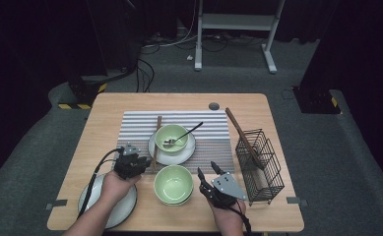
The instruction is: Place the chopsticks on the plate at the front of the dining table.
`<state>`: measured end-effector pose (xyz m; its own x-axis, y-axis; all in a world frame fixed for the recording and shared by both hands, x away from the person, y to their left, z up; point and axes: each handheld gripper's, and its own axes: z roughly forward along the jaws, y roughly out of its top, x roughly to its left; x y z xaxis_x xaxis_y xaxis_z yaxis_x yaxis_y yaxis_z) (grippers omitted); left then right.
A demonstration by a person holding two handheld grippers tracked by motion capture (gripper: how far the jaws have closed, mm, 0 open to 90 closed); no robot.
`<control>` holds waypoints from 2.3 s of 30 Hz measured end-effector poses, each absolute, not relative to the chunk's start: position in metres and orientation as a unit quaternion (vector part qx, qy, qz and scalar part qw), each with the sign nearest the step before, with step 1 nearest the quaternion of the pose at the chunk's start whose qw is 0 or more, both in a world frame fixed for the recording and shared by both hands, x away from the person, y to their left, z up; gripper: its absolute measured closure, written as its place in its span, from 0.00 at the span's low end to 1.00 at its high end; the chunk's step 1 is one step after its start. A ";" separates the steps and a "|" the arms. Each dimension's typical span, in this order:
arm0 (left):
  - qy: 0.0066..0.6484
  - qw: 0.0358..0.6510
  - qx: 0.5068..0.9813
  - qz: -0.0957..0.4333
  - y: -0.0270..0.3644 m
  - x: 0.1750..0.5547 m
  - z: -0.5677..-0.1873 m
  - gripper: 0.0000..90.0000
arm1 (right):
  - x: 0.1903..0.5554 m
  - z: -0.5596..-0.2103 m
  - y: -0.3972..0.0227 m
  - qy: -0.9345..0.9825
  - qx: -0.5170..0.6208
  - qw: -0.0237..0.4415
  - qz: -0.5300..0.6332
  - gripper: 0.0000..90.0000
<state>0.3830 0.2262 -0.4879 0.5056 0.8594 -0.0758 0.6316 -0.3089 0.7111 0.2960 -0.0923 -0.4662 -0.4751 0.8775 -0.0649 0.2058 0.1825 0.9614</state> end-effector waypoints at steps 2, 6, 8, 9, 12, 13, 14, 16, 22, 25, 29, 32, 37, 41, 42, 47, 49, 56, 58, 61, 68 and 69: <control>0.471 0.354 0.792 0.162 0.227 0.383 -0.488 0.78 | 0.296 -0.466 -0.093 0.694 0.390 0.333 0.505 0.55; 0.477 0.358 0.787 0.161 0.230 0.382 -0.488 0.73 | 0.297 -0.468 -0.094 0.694 0.393 0.333 0.503 0.55; 0.478 0.358 0.786 0.161 0.231 0.382 -0.488 0.70 | 0.297 -0.468 -0.093 0.694 0.393 0.333 0.503 0.55; 0.479 0.359 0.784 0.163 0.231 0.382 -0.488 0.70 | 0.297 -0.468 -0.093 0.694 0.393 0.333 0.503 0.55; 0.480 0.362 0.782 0.166 0.235 0.380 -0.486 0.66 | 0.298 -0.468 -0.092 0.695 0.392 0.332 0.503 0.55; 0.480 0.364 0.781 0.169 0.236 0.379 -0.486 0.66 | 0.298 -0.469 -0.091 0.696 0.392 0.331 0.502 0.55; 0.480 0.365 0.779 0.170 0.237 0.378 -0.485 0.65 | 0.299 -0.469 -0.091 0.696 0.392 0.331 0.502 0.55; 0.480 0.368 0.778 0.171 0.238 0.377 -0.484 0.64 | 0.299 -0.470 -0.090 0.697 0.392 0.330 0.501 0.55; 0.481 0.383 0.768 0.179 0.250 0.370 -0.481 0.58 | 0.302 -0.473 -0.089 0.702 0.393 0.326 0.496 0.55; 0.481 0.389 0.764 0.181 0.255 0.366 -0.481 0.57 | 0.303 -0.475 -0.089 0.703 0.396 0.326 0.493 0.55; 0.477 0.397 0.762 0.187 0.266 0.358 -0.479 0.55 | 0.305 -0.477 -0.091 0.704 0.401 0.325 0.488 0.55; 0.475 0.402 0.758 0.193 0.275 0.352 -0.477 0.53 | 0.307 -0.481 -0.092 0.707 0.404 0.324 0.482 0.55; 0.476 0.393 0.756 0.216 0.296 0.338 -0.475 0.52 | 0.309 -0.484 -0.093 0.711 0.410 0.320 0.474 0.54; 0.474 0.395 0.753 0.229 0.313 0.325 -0.473 0.50 | 0.313 -0.488 -0.094 0.716 0.418 0.314 0.462 0.54; 0.476 0.397 0.750 0.231 0.318 0.321 -0.473 0.49 | 0.313 -0.489 -0.095 0.718 0.420 0.313 0.459 0.53; 0.480 0.393 0.745 0.245 0.339 0.306 -0.472 0.46 | 0.317 -0.495 -0.095 0.724 0.430 0.304 0.445 0.52; 0.485 0.388 0.744 0.248 0.346 0.303 -0.474 0.43 | 0.319 -0.497 -0.095 0.727 0.435 0.300 0.439 0.51; 0.492 0.372 0.746 0.252 0.356 0.300 -0.481 0.38 | 0.328 -0.510 -0.095 0.747 0.454 0.277 0.399 0.47; 0.494 0.375 0.745 0.243 0.358 0.301 -0.484 0.36 | 0.331 -0.515 -0.094 0.752 0.466 0.265 0.384 0.45; 0.491 0.376 0.750 0.233 0.357 0.301 -0.485 0.36 | 0.335 -0.521 -0.093 0.763 0.476 0.251 0.358 0.43; 0.475 0.378 0.761 0.229 0.352 0.297 -0.489 0.36 | 0.343 -0.525 -0.090 0.773 0.492 0.228 0.328 0.39; 0.474 0.379 0.762 0.228 0.352 0.296 -0.489 0.36 | 0.343 -0.525 -0.090 0.773 0.492 0.228 0.328 0.39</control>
<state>0.2963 0.3524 -0.4890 0.4465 0.8947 -0.0114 0.5491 -0.2639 0.7930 0.3434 -0.0901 -0.5249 -0.4110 0.9111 -0.0298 0.6120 0.3000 0.7318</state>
